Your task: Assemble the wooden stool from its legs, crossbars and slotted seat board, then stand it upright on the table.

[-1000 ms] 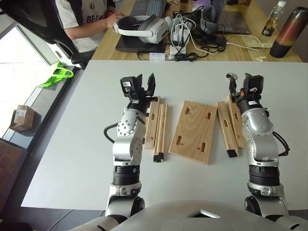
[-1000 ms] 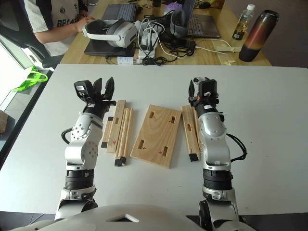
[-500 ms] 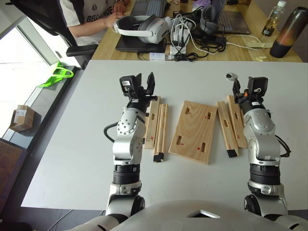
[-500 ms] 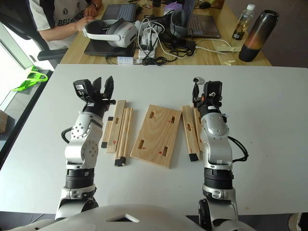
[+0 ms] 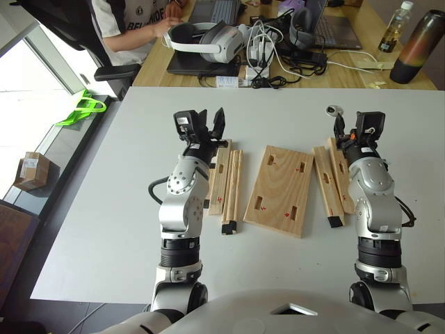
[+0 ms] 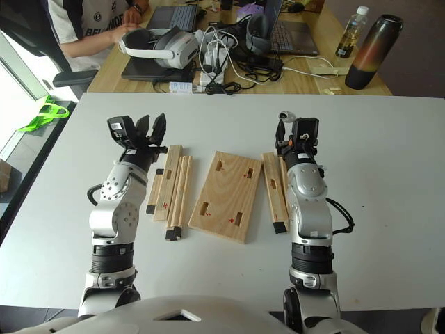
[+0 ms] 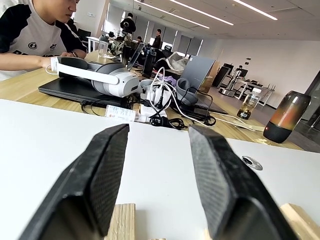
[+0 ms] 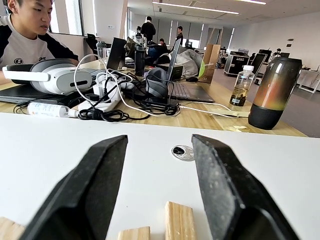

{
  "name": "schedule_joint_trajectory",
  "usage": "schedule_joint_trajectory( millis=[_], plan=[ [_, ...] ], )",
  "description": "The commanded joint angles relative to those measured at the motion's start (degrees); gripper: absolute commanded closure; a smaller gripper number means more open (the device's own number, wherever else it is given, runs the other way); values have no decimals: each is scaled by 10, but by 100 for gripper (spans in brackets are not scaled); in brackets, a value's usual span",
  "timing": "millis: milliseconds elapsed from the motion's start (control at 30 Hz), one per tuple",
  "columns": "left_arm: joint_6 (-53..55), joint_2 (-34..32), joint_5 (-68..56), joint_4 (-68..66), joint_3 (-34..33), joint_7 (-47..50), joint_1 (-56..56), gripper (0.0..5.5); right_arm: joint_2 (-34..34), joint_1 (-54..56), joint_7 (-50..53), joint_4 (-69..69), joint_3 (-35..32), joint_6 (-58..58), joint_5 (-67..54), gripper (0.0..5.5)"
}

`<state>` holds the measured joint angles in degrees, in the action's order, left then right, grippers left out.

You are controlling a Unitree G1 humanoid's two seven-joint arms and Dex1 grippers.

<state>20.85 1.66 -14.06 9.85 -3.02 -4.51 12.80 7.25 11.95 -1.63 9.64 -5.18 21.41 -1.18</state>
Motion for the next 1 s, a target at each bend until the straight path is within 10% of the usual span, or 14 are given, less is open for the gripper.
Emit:
schedule_joint_trajectory(
  millis=[33, 233, 467, 1000],
  plan=[
    [70, -68, -10, 46, -22, -22, 22, 276, -5, -14, 13, 24, -10, 7, 0, 314],
    [169, -281, -41, 90, -92, -190, -156, 189, -14, -84, 36, 116, -33, 43, -3, 314],
    [47, -428, -25, 73, -106, -405, -358, 82, -48, -163, 73, 227, -8, 73, 25, 314],
    [6, -371, 12, -52, -13, -383, -292, 62, -83, -163, 53, 266, 23, 128, -18, 314]
  ],
)
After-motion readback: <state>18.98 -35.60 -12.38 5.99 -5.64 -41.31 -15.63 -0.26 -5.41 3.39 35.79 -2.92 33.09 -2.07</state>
